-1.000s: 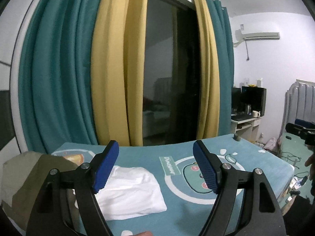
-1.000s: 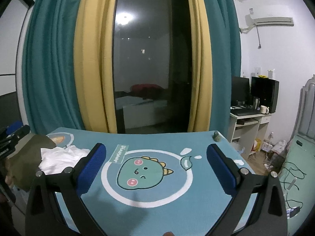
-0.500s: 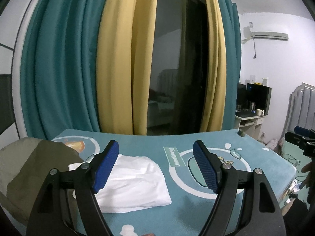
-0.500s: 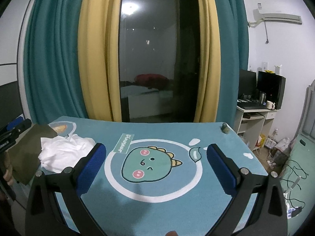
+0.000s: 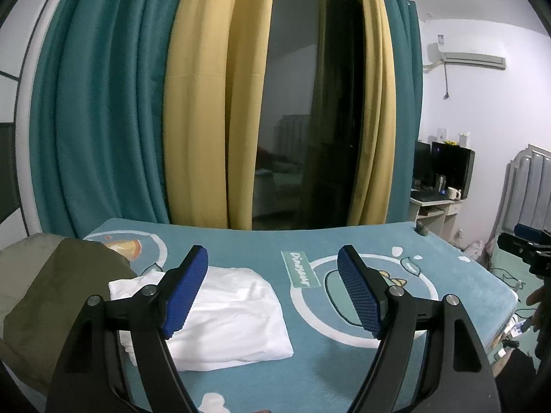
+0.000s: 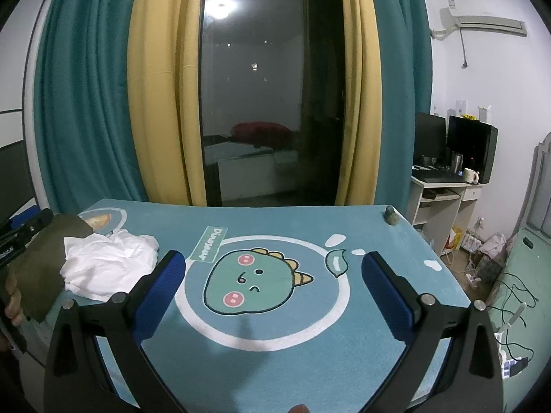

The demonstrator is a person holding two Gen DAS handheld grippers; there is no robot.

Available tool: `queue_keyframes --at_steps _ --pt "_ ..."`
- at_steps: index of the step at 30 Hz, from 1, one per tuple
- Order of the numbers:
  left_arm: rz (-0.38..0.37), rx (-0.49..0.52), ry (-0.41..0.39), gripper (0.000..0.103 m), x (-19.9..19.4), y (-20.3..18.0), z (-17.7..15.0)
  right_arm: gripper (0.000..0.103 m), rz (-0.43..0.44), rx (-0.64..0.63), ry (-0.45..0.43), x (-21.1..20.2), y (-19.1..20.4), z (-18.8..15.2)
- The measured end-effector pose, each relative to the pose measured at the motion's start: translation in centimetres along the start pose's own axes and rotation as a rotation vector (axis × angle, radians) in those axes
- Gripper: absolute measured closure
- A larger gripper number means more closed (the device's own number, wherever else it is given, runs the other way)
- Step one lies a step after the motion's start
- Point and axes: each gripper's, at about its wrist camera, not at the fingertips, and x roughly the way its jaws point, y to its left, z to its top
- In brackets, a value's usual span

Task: Fold large clothes

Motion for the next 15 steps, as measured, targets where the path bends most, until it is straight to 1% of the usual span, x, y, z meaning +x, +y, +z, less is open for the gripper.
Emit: queue_keyframes --at_steps 15 --pt "0.0 0.007 0.001 0.023 -0.04 -0.91 0.13 0.002 0.0 0.004 -0.004 0.18 -0.43 -0.01"
